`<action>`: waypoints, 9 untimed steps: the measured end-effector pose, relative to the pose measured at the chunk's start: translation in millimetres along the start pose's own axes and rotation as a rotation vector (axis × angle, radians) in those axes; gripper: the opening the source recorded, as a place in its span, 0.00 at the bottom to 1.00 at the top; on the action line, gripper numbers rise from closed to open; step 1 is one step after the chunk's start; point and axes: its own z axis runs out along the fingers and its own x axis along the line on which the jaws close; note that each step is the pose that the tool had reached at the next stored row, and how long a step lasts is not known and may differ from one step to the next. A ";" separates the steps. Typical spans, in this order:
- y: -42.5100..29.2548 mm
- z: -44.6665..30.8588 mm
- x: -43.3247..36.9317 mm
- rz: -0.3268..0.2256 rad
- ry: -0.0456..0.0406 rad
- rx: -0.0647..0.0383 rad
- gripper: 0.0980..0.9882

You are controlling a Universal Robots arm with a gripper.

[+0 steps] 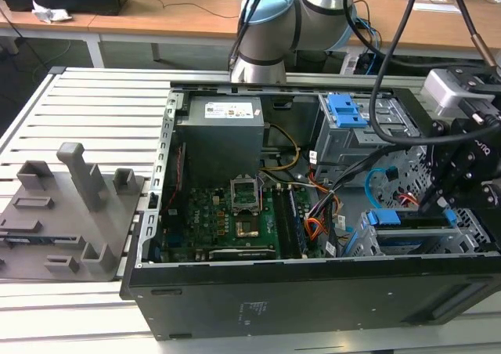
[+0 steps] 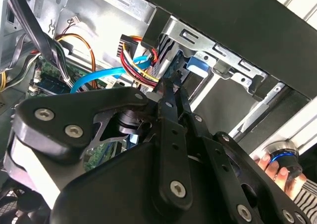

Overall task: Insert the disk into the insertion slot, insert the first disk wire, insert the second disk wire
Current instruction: 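Insert the first disk wire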

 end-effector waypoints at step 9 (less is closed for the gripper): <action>-2.6 3.3 0.0 0.000 -0.0003 0.000 0.08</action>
